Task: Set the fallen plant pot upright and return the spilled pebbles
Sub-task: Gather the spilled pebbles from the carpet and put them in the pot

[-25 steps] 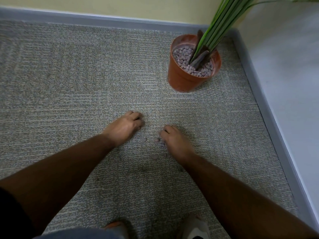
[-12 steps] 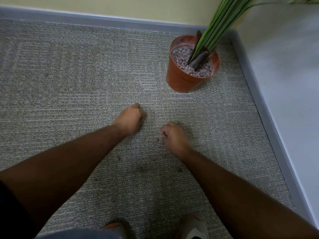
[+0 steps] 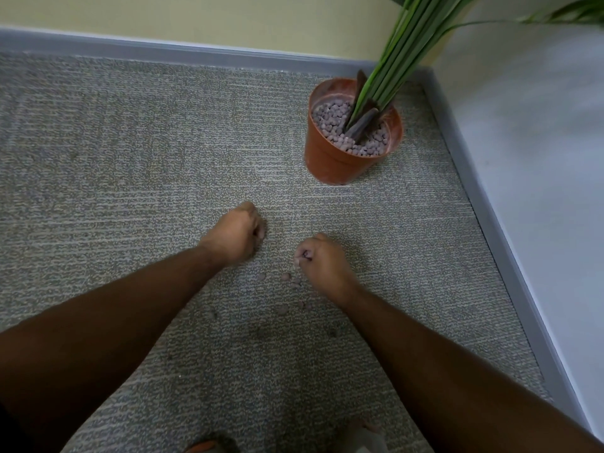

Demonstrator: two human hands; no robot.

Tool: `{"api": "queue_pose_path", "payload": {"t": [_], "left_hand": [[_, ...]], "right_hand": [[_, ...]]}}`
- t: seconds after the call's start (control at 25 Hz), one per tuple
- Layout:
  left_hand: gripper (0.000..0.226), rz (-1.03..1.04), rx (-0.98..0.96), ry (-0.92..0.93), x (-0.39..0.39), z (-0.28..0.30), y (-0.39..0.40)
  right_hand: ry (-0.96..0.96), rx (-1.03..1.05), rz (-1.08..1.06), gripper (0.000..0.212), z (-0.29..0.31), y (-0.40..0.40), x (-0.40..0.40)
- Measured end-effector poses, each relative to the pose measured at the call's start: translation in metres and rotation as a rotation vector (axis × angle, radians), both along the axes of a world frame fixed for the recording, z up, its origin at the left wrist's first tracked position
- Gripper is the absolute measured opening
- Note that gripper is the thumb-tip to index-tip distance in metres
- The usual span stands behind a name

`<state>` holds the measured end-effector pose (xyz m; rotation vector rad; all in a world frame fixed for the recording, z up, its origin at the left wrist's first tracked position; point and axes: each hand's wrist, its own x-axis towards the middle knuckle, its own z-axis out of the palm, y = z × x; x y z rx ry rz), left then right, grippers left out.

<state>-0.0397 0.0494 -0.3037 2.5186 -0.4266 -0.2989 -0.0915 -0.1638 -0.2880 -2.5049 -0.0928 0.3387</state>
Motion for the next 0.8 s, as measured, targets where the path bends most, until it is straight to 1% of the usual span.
{"api": "queue_pose_path", "payload": {"t": [0.12,0.2,0.28,0.4,0.48,0.64,0.68,0.76,0.8], "left_hand": [[0.022,0.112,-0.084,-0.004,0.020,0.018,-0.012],[0.024,0.147,-0.140,0.011,0.044,0.040,-0.024],[0.021,0.149,-0.172,-0.014,0.073,0.067,-0.037],[0.010,0.202,-0.245,-0.091,0.119,0.107,-0.058],[0.006,0.230,-0.255,-0.151,0.146,0.125,-0.072],[0.017,0.255,-0.240,-0.211,0.179,0.136,-0.095],[0.020,0.264,-0.249,-0.214,0.183,0.136,-0.100],[0.022,0.272,-0.252,-0.217,0.185,0.133,-0.106],[0.021,0.257,-0.239,-0.220,0.185,0.130,-0.109]], "right_hand": [[-0.053,0.019,-0.050,0.004,0.018,0.000,0.021],[-0.117,0.044,-0.099,0.004,0.036,0.000,0.041],[-0.203,0.058,-0.130,0.006,0.057,0.001,0.066],[-0.346,0.049,-0.149,0.005,0.093,0.002,0.105],[-0.405,-0.018,-0.165,0.008,0.112,0.002,0.131],[-0.379,-0.143,-0.207,0.018,0.128,0.001,0.165],[-0.400,-0.192,-0.202,0.019,0.129,-0.001,0.169],[-0.424,-0.262,-0.144,0.021,0.131,-0.004,0.170],[-0.413,-0.252,-0.099,0.022,0.130,-0.007,0.170]]}}
